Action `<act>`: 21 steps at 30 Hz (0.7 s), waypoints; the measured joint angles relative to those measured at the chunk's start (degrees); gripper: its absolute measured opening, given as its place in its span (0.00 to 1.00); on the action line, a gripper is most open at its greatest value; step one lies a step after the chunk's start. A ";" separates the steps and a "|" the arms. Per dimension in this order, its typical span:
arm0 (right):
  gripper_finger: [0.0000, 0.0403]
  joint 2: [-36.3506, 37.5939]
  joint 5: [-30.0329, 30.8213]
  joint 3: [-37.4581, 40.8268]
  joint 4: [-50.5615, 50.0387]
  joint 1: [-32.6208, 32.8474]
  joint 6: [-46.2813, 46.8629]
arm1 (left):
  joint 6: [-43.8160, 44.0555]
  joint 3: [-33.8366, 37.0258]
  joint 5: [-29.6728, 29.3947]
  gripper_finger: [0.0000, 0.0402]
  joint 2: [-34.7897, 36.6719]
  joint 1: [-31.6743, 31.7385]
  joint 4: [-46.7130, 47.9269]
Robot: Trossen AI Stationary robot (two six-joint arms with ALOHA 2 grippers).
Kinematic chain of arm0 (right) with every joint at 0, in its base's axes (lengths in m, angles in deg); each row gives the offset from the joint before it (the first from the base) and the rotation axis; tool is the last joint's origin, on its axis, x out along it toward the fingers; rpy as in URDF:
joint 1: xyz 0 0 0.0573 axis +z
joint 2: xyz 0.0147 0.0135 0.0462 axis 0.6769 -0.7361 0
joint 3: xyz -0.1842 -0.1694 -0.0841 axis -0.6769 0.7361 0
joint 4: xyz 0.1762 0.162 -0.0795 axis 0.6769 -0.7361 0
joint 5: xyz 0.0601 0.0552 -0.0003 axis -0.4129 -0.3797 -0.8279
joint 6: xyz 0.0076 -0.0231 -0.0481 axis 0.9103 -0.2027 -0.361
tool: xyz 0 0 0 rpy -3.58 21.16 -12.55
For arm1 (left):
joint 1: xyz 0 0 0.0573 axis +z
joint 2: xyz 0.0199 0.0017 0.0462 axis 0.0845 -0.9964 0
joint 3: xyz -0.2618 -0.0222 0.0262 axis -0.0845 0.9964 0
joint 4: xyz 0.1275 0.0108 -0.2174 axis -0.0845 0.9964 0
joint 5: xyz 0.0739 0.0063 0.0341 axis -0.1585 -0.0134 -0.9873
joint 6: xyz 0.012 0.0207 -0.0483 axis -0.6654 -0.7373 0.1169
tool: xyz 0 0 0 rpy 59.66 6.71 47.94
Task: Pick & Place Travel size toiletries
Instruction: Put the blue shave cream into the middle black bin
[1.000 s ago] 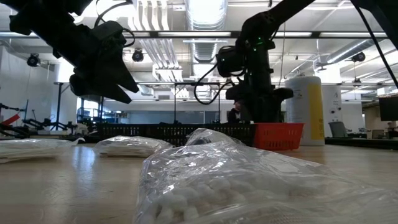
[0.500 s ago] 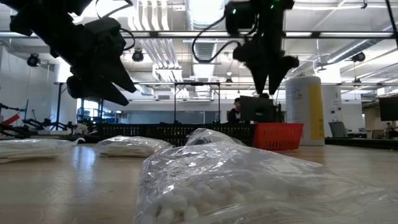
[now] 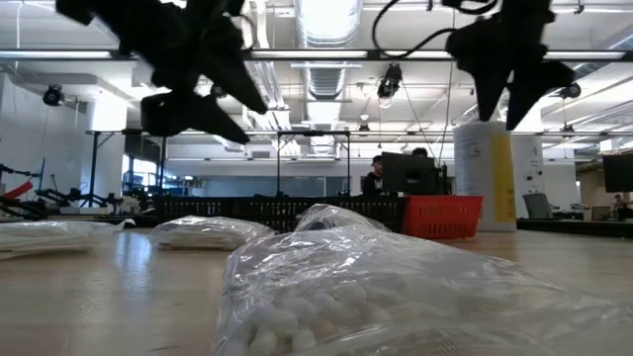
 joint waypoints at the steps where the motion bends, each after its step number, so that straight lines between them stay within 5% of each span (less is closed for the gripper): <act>1: 0.63 1.86 0.02 1.38 0.97 0.54 0.99 | 0.02 -2.11 0.21 0.56 -1.93 -0.23 1.53; 21: 0.76 20.36 1.57 9.61 2.34 3.84 -8.00 | 27.28 -51.06 2.87 0.56 -39.96 -3.31 41.96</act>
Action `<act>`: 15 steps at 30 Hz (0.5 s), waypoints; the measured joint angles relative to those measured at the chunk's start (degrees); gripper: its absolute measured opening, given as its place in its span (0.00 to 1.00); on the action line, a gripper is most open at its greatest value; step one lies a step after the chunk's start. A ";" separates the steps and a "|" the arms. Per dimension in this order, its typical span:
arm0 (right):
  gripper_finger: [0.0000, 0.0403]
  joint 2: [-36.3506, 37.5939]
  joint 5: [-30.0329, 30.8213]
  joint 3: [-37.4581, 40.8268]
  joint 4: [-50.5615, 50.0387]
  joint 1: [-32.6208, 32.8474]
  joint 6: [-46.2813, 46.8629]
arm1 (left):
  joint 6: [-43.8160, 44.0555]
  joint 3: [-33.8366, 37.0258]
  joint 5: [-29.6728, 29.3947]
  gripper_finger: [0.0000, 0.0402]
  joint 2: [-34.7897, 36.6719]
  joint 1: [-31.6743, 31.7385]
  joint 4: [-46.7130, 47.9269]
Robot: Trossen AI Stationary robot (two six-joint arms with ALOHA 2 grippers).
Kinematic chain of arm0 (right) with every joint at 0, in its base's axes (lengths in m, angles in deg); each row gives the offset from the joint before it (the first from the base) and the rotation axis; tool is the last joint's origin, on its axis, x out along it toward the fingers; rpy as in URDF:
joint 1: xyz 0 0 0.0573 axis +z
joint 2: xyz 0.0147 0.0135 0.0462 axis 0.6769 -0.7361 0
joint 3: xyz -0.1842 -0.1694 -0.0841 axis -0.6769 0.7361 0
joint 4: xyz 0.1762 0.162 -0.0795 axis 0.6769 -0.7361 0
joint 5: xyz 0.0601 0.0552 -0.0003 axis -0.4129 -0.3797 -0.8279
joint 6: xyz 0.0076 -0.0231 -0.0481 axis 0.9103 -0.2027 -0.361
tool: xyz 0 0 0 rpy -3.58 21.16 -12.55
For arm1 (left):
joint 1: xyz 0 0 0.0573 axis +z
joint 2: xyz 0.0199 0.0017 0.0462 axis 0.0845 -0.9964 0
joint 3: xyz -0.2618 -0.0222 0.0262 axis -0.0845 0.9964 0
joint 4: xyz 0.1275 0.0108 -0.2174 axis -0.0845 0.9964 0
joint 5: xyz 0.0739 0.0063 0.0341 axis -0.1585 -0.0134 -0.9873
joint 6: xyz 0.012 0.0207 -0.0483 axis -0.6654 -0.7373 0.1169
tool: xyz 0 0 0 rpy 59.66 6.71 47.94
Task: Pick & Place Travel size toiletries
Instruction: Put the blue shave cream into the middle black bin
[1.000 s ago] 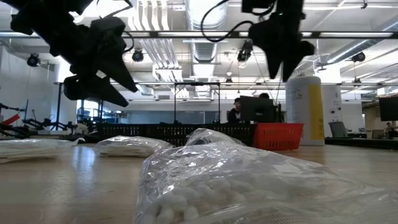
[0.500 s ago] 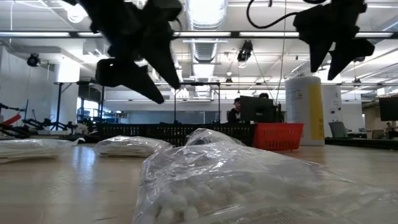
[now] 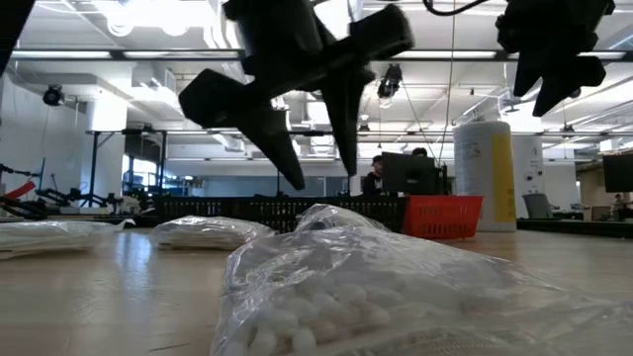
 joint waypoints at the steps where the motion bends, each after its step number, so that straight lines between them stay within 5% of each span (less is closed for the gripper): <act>1: 0.77 0.23 0.13 0.00 0.00 0.00 -0.57 | 0.55 -1.87 0.13 0.56 -1.21 -0.02 1.41; 15: 0.85 0.42 1.05 0.07 -0.02 0.11 -4.88 | 6.41 -7.14 1.98 0.56 -8.27 0.55 6.78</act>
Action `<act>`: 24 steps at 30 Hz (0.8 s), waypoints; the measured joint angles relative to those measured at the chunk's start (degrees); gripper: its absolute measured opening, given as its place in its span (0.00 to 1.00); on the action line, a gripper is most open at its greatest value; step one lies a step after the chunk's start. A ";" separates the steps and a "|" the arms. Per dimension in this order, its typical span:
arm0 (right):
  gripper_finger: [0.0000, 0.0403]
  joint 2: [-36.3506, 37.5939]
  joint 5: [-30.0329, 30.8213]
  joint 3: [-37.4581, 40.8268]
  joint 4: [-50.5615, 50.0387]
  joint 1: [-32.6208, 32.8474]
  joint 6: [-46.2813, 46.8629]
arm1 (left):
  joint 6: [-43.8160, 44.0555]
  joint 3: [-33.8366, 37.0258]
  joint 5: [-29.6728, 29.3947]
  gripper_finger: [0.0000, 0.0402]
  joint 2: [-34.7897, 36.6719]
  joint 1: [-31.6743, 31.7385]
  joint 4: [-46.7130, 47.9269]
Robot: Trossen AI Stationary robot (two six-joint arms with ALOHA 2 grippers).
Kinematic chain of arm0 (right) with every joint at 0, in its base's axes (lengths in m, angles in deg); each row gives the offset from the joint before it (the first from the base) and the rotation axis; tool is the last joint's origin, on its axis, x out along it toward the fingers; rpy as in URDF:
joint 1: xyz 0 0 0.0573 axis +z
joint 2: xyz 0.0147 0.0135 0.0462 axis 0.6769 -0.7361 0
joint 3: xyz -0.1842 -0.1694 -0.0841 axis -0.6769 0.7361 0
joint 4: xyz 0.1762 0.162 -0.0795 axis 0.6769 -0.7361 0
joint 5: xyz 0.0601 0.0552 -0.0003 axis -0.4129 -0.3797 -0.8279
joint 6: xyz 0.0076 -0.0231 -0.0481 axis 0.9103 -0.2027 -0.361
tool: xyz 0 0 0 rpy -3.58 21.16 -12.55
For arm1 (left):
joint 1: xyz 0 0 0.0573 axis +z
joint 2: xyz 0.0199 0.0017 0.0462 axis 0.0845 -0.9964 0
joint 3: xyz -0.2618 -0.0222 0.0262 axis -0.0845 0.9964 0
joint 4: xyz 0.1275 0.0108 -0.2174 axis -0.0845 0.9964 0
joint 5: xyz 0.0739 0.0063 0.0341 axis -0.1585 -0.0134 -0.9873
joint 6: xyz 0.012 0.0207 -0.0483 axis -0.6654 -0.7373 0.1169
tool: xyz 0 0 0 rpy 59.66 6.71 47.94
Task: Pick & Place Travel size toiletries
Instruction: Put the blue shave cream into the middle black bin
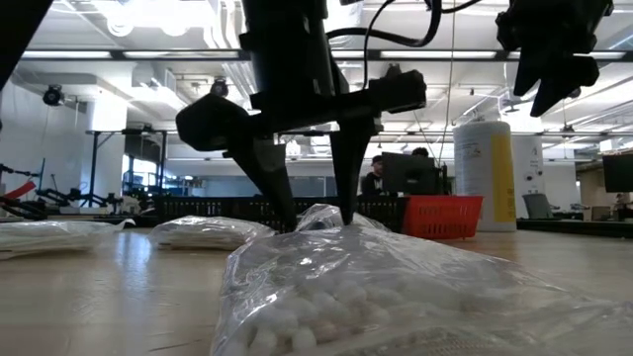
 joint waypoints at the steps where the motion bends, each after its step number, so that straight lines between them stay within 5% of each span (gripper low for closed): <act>1: 0.86 0.00 0.00 0.00 0.00 -0.01 -0.01 | 0.00 0.00 -0.68 0.56 0.00 0.21 0.32; 14: 0.84 0.00 0.03 0.00 0.00 0.00 -0.59 | -3.11 4.50 -0.82 0.55 -0.07 2.29 -5.01; 24: 0.83 -0.38 0.44 0.11 0.05 -0.02 -2.59 | -6.64 4.61 -0.36 0.32 -0.04 2.45 -4.97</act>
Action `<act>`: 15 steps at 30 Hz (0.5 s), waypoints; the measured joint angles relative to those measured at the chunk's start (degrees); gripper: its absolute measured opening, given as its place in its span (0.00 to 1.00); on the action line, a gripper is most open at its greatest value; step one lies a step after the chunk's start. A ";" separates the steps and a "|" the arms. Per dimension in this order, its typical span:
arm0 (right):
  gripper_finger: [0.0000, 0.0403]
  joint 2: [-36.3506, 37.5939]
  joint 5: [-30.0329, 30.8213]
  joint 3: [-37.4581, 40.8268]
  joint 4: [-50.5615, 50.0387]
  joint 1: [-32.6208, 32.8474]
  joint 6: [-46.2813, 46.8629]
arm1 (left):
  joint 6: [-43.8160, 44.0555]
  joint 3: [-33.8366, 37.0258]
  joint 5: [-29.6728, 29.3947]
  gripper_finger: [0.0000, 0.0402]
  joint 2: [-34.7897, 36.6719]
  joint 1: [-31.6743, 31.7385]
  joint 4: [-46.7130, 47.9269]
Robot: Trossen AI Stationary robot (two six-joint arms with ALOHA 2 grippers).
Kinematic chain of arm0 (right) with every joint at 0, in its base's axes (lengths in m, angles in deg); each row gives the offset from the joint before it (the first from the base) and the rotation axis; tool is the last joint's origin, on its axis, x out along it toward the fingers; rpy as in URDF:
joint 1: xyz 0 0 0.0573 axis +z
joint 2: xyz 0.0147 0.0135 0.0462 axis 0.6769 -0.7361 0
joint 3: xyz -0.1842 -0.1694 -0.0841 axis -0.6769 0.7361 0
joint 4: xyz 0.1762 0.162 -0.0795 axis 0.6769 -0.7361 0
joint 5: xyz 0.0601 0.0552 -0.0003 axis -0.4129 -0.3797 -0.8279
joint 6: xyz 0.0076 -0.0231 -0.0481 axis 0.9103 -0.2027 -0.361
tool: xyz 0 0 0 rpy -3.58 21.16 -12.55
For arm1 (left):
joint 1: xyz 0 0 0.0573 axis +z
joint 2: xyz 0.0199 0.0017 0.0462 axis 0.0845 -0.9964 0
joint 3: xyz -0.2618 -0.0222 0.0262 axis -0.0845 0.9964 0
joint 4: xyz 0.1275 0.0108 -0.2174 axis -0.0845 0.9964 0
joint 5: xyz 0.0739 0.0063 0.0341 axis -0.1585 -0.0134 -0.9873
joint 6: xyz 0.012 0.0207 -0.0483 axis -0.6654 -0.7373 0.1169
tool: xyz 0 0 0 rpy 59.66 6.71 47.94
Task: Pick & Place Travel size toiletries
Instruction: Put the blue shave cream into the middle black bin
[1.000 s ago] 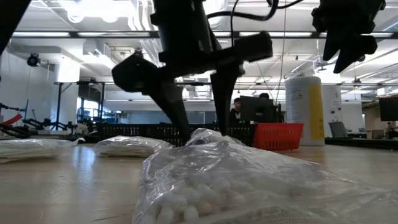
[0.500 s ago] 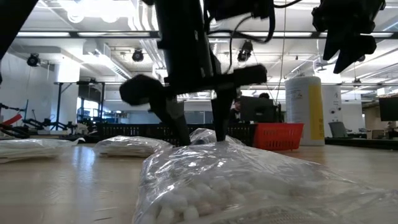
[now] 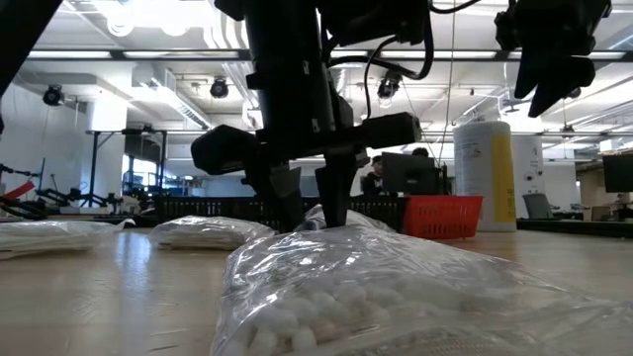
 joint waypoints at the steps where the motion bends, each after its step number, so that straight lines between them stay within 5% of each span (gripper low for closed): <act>1: 0.83 -0.05 0.00 0.00 0.04 0.00 -0.14 | 0.02 0.00 0.01 0.32 0.00 0.00 -0.17; 15: 0.84 -0.10 -0.44 0.00 0.06 0.00 -6.62 | 3.10 -3.53 2.57 0.32 0.45 -0.04 -0.75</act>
